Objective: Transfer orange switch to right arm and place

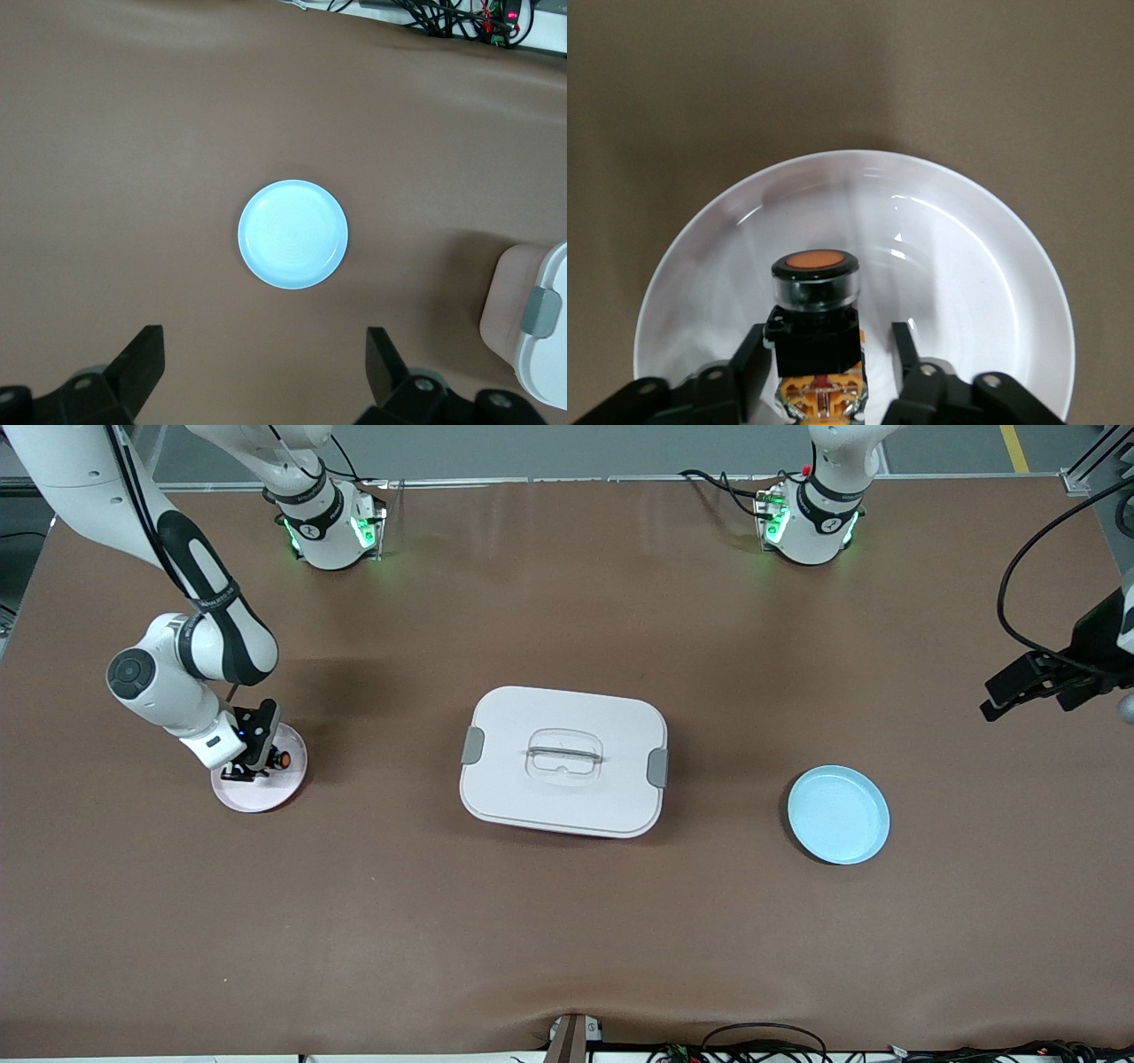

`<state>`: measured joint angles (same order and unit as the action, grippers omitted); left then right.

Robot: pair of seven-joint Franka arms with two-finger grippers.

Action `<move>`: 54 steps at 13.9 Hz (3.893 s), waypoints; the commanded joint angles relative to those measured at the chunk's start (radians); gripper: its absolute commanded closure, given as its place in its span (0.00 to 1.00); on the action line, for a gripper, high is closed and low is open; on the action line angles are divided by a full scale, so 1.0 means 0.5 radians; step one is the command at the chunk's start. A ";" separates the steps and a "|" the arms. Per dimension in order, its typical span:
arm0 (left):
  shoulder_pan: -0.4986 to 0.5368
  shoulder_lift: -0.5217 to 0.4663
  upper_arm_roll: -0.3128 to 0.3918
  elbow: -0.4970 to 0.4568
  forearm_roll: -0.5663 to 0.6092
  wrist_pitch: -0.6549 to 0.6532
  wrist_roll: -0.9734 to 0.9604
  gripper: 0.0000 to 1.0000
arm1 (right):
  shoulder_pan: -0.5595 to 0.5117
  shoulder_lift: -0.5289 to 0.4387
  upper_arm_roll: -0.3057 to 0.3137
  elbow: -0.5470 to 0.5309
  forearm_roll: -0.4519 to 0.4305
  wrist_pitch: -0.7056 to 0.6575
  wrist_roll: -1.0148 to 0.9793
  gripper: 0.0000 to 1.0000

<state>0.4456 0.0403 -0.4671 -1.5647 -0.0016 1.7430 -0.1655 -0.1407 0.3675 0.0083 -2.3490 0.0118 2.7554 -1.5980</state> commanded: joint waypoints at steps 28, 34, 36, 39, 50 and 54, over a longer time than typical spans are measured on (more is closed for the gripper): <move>-0.986 -0.335 0.986 -0.306 0.003 -0.066 0.052 0.00 | -0.035 0.020 0.023 0.890 -0.005 -1.429 0.504 0.00; -0.999 -0.231 0.937 -0.139 0.006 -0.065 0.043 0.00 | 0.039 0.004 0.023 1.295 -0.051 -2.028 1.238 0.00; -0.989 -0.200 0.937 -0.120 0.006 -0.068 0.049 0.00 | 0.024 0.001 0.020 1.445 -0.051 -2.178 1.306 0.00; -0.992 -0.173 0.940 -0.116 0.003 -0.071 0.049 0.00 | 0.033 -0.032 0.023 1.636 -0.051 -2.418 1.648 0.00; -1.020 -0.151 0.934 -0.034 0.003 -0.231 0.034 0.00 | 0.073 -0.115 0.020 2.017 -0.045 -2.780 2.790 0.00; -1.011 -0.133 0.937 -0.034 0.006 -0.231 0.052 0.00 | 0.082 -0.134 0.036 2.050 -0.039 -2.787 3.363 0.00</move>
<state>-0.0604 -0.0391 0.0011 -1.6061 -0.0017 1.6478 -0.1576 -0.1032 0.3113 0.0182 -1.3430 0.0041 1.3795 -0.0670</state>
